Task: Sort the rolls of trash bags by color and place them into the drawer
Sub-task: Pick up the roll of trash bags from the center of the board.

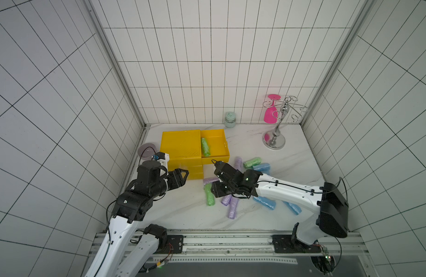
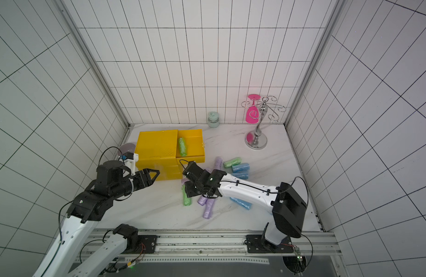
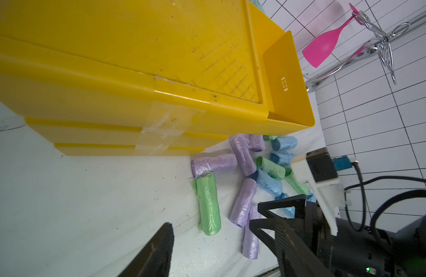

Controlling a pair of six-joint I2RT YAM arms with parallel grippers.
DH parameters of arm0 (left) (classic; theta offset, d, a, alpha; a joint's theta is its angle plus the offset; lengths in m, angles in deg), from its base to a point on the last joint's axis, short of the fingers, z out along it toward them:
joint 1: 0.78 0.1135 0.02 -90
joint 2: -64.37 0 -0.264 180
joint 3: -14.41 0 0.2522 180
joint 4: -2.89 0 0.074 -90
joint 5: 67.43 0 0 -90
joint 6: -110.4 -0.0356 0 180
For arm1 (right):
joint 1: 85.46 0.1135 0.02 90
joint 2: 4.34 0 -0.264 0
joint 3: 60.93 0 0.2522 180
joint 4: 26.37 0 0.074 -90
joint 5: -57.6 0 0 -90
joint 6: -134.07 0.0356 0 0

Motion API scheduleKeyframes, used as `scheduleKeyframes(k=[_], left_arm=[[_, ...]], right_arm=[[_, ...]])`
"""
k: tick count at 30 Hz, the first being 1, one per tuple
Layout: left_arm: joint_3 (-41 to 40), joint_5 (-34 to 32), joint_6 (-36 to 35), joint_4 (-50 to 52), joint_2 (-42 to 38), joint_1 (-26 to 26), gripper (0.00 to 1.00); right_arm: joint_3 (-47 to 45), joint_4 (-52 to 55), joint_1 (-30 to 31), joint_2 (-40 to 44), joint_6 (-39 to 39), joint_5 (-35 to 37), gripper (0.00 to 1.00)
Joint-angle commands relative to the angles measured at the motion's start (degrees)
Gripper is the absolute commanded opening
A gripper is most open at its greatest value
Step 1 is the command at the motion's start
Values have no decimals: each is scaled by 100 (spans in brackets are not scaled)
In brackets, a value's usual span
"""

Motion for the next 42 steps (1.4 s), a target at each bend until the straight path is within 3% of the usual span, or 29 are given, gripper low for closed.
scheduleKeyframes(k=[1,19,28,35,42], left_arm=[[-53,-22,71,-36,-76,-32,66],[-461,215,442,-371,-291,-31,66],[-524,235,467,-380,-300,-27,66],[-490,226,458,-415,-254,-28,67],[-141,146,254,-412,15,-18,67]], right_arm=[[16,-339,79,-367,252,297,51],[528,-503,95,-1647,286,170,52],[560,-577,95,-1868,301,86,43],[348,-664,104,-1549,328,-16,21],[-1,-548,113,-620,277,-261,19]])
